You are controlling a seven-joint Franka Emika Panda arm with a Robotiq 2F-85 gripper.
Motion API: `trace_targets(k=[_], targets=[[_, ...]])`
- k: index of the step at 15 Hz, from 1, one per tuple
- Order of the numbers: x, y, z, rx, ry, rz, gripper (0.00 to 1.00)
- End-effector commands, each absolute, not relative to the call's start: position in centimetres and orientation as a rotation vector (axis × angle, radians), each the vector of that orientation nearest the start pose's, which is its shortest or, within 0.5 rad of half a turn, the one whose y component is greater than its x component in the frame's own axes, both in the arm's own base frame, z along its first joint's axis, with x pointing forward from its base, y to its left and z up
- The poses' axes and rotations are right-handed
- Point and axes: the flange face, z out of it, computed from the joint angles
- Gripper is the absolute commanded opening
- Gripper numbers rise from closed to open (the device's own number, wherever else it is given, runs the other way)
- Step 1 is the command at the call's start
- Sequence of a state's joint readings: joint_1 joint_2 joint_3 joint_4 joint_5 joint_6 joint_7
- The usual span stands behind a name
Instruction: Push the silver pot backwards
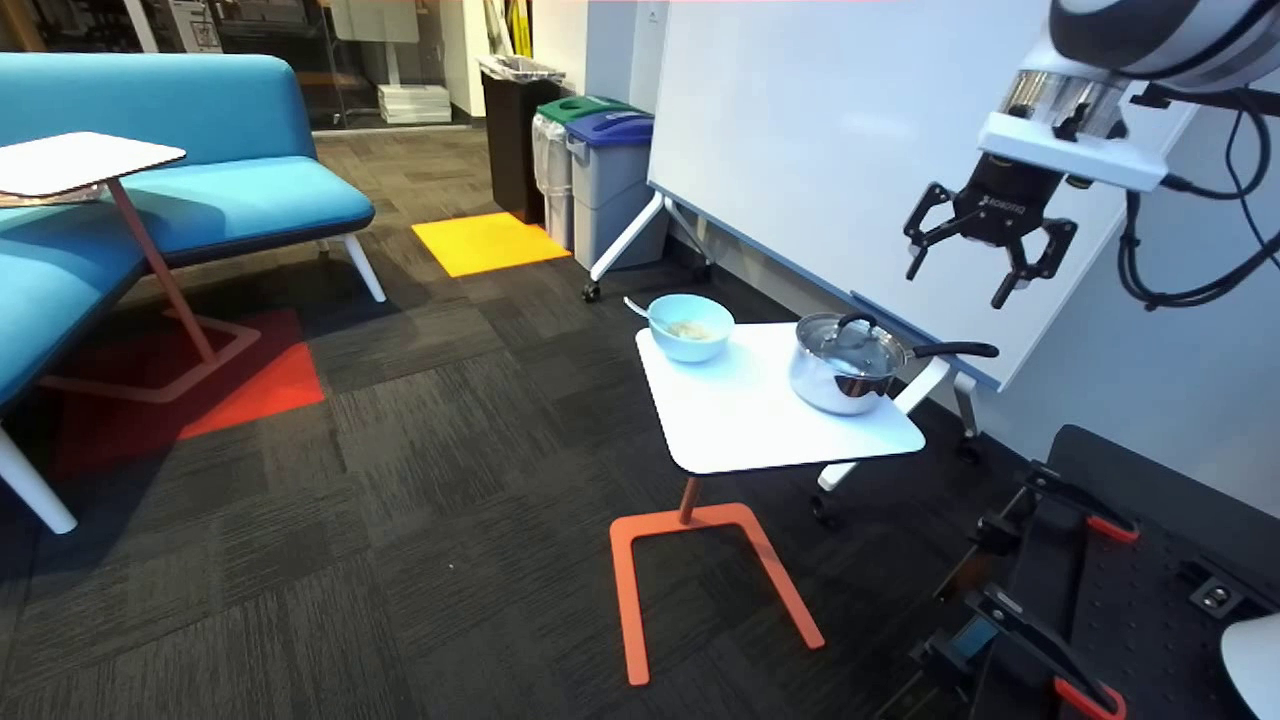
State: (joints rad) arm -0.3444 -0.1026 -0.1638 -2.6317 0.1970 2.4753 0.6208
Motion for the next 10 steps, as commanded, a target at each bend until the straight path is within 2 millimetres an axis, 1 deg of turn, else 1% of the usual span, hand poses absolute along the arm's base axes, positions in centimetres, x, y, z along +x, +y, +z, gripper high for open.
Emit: trace_targets(k=[1, 4, 5, 6, 8, 10], targets=[[38.3, -23.4, 22.7, -2.178, 2.014, 0.062, 1.0], [37.1, -25.3, 19.2, -1.955, 2.211, 0.041, 1.0], [36.7, -24.6, 19.2, -1.946, 2.212, 0.12, 1.0], [36.7, -24.5, 19.4, -2.014, 2.17, 0.084, 1.0], [36.3, -24.8, 18.4, -2.0, 2.197, 0.113, 1.0], [36.3, -24.8, 18.4, -1.994, 2.202, 0.112, 1.0]])
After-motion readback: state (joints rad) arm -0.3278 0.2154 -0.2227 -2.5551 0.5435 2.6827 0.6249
